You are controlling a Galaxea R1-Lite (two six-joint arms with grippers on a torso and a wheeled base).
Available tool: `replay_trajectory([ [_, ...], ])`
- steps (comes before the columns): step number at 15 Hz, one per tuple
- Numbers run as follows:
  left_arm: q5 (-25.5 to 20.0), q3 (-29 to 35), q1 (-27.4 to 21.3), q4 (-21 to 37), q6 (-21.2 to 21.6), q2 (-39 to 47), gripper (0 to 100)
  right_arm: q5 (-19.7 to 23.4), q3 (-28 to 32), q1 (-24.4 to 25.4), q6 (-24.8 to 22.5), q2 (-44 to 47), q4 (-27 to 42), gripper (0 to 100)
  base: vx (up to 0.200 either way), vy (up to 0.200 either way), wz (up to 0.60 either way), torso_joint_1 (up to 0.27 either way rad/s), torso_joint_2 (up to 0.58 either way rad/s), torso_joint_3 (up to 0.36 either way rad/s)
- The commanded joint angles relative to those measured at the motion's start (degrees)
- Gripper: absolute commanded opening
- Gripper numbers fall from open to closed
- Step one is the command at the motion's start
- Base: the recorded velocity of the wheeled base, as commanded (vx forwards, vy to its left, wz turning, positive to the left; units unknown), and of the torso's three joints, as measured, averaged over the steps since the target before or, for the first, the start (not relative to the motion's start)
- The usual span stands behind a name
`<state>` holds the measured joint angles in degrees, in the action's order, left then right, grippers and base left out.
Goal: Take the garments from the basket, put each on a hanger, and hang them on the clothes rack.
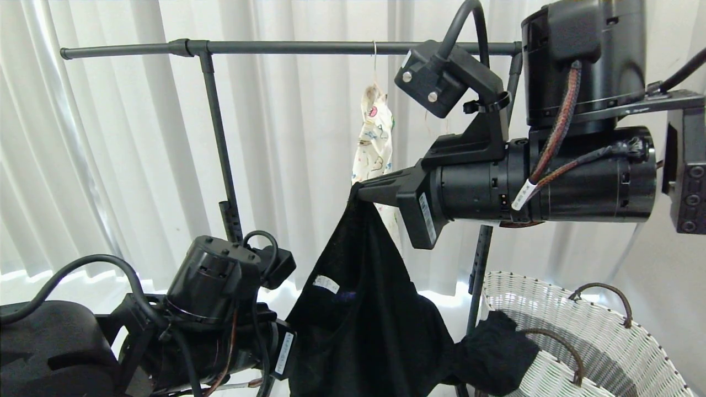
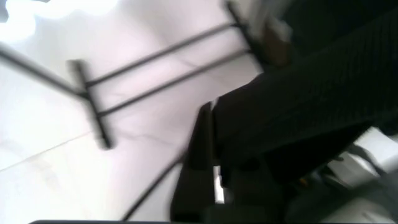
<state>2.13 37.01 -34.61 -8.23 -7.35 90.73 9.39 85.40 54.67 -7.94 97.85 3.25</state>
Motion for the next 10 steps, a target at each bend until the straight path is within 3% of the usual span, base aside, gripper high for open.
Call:
replay_trajectory([
  [1,3.67,-1.15,0.07,-0.03,0.06,-3.90,0,-0.07,-0.23,-3.08,0.11,-0.73,0.00,0,0.000,0.000,0.00,0.000,0.00,0.000],
  [3,3.40,0.43,1.12,2.78,1.81,-10.14,0,-0.07,-0.49,-6.33,0.11,-1.53,0.00,0,0.000,0.000,0.00,0.000,0.00,0.000],
  [4,3.40,3.51,1.56,7.96,3.66,-12.34,0,-0.16,-1.20,-7.74,0.11,-2.32,0.00,0,0.000,0.000,0.00,0.000,0.00,0.000],
  [6,3.23,14.32,1.65,19.30,5.68,-13.92,0,-0.16,-4.80,-10.47,-0.06,-5.31,0.00,0,0.000,0.000,0.00,0.000,0.00,0.000],
  [7,2.88,23.02,1.56,25.98,5.86,-13.39,0,-0.16,-8.05,-11.43,-0.06,-8.29,0.00,0,0.000,0.000,0.00,0.000,0.00,0.000],
  [10,1.91,40.77,0.51,35.91,7.88,-9.88,0,-0.25,-16.58,-12.14,-0.06,-16.03,0.00,0,0.000,0.000,0.00,0.000,0.00,0.000],
])
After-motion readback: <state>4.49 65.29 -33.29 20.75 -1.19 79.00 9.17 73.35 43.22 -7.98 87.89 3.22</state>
